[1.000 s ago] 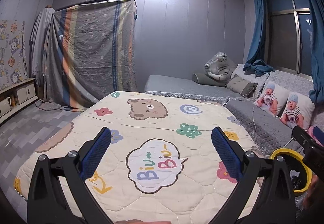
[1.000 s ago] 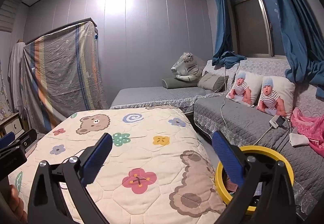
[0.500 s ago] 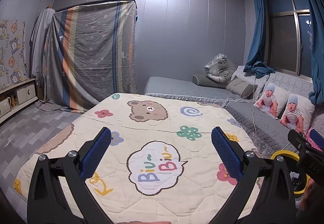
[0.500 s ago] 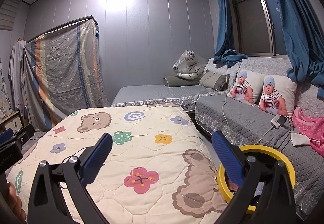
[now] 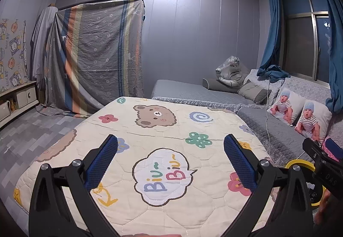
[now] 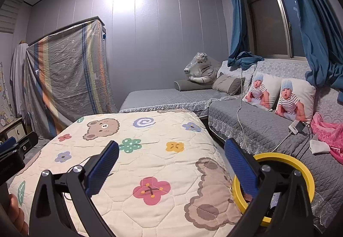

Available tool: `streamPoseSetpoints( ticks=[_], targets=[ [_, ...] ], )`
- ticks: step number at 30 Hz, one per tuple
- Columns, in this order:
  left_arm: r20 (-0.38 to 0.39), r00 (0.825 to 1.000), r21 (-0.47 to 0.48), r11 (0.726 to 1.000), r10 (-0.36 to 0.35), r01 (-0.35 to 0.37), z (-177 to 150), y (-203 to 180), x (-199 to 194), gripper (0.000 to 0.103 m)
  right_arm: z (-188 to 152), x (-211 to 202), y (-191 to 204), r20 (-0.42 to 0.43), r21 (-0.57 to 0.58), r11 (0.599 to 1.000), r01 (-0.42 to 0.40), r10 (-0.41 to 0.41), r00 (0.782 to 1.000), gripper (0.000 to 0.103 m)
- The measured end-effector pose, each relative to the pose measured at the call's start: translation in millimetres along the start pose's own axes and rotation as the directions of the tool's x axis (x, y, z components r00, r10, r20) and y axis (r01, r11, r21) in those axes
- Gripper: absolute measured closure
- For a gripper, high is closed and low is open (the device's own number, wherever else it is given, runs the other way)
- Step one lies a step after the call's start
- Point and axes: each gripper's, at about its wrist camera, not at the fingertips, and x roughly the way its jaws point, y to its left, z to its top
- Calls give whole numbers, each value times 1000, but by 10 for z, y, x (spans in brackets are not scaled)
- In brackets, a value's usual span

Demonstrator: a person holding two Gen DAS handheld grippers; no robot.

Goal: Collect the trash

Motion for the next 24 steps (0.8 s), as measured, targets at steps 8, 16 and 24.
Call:
streamPoseSetpoints(
  ticks=[8, 16, 24],
  targets=[
    [-9, 1000, 4, 1000, -4, 4, -8, -19, 26, 8, -25, 31, -2, -12, 5, 1000, -7, 7, 1000, 8],
    [-17, 1000, 1, 1000, -6, 6, -23, -26, 45, 8, -43, 40, 1, -16, 9, 1000, -9, 9, 1000, 8],
    [-19, 1000, -1, 1000, -7, 7, -26, -23, 56, 8, -86, 62, -5, -29, 17, 1000, -8, 9, 1000, 8]
  ],
)
